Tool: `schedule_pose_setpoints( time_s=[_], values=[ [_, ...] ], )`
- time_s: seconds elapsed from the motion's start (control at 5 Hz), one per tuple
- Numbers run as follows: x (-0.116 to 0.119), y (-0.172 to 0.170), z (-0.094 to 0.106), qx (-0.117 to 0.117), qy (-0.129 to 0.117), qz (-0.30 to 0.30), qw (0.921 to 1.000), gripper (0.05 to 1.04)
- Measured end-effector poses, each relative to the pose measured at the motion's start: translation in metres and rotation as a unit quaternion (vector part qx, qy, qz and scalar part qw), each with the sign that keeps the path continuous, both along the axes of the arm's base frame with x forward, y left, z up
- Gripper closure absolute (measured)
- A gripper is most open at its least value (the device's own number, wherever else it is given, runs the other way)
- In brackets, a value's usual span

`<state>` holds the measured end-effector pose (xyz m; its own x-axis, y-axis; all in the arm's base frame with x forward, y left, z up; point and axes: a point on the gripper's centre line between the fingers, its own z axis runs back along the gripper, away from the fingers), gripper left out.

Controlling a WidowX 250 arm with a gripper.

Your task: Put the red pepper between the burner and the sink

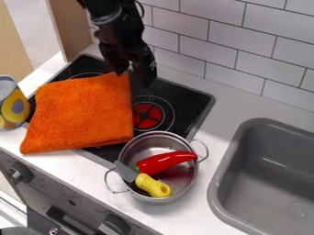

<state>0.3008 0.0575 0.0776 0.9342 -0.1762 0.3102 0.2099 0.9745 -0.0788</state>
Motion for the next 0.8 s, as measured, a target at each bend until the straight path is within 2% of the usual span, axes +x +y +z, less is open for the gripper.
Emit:
schedule_pose_setpoints(
  time_s=[0.2, 0.4, 0.6, 0.8],
  values=[
    [-0.016, -0.013, 0.009, -0.012, 0.017, -0.039, 0.9990, 0.084],
    [-0.037, -0.030, 0.009, -0.015, 0.048, -0.086, 0.9950, 0.084],
    [-0.057, -0.048, 0.000, -0.010, 0.059, -0.133, 0.9893, 0.084],
    [-0.066, -0.057, -0.007, -0.009, 0.067, -0.169, 0.9834, 0.084]
  ],
)
